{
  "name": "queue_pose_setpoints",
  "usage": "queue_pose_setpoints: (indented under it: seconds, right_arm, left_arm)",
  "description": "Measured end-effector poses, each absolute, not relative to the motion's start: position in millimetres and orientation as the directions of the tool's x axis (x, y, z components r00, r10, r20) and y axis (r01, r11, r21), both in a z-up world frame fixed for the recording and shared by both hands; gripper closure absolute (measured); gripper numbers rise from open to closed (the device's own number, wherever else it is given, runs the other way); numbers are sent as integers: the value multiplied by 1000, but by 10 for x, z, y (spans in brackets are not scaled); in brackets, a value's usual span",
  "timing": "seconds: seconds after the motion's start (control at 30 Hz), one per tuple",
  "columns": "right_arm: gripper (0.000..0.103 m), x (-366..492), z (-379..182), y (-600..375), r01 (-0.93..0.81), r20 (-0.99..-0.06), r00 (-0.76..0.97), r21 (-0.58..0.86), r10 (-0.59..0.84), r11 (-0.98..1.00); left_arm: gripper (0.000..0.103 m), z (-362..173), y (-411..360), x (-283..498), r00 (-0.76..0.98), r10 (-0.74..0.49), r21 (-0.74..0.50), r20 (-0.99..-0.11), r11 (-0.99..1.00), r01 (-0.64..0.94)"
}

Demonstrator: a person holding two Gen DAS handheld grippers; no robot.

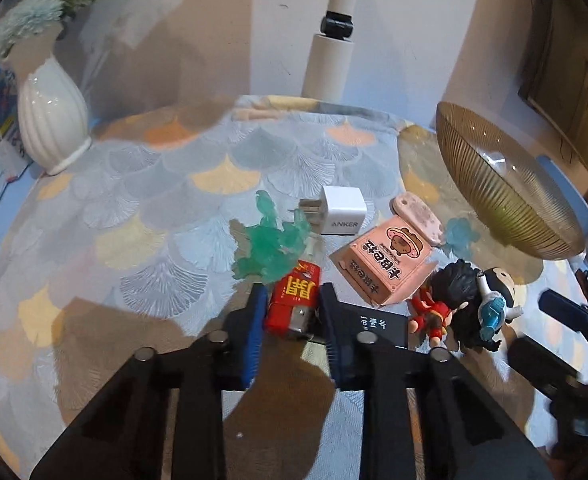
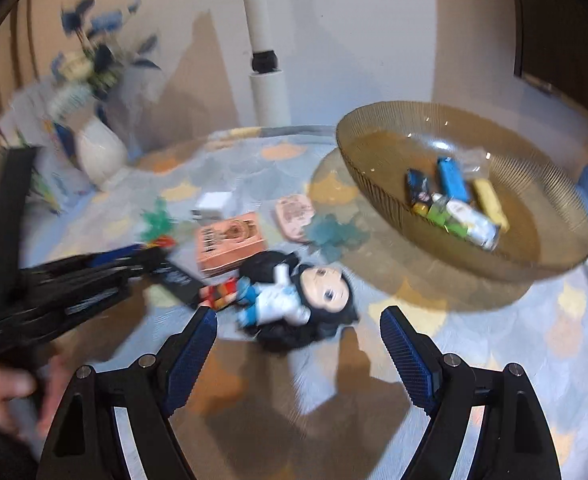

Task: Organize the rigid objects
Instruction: 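Grasp the red lighter with the left tool while the right tool grasps the figurine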

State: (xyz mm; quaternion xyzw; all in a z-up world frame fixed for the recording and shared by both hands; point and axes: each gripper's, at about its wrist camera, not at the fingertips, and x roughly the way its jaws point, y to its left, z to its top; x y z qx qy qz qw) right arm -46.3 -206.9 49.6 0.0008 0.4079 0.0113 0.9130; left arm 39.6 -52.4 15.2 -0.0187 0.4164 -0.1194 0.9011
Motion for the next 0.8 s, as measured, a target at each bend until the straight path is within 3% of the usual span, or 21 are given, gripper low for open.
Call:
queue_pose_setpoints:
  seconds: [0.07,0.17,0.37,0.47,0.6,0.7,0.8]
  right_arm:
    - [21,-367,434,-2054,-22,-762,647,8,20,1000]
    - [30,-374,444,-2229,-1,-755,652,94,72,996]
    - [30,-843,567,-2893,172,-742,669,88,-51,981]
    - [30,-996,515,-3307,215,-772,636,177,-1,961]
    - [30,-1018,549,-3352,91,-753,637,283,163,955]
    - [30,-933,581,-3119,-14,-765,612,243,201,970]
    - [28,-783,549,-2882,-117,-799,580,109,157,987]
  left_arm:
    - [82,171,-492,385,633,-245,-149,-735,968,202]
    - [82,215,-494,315,655,-265,-147,-708,962,229]
    - [82,307,-534,102,650,-317,-161,-691,944,289]
    - [82,378,-574,-75,649,-347,-164,-677,931,327]
    - [82,392,-651,-229,641,-366,-159,-675,920,358]
    - [81,353,-665,-234,628,-350,-148,-695,925,351]
    - [81,349,-589,-248,624,-342,-142,-702,927,348]
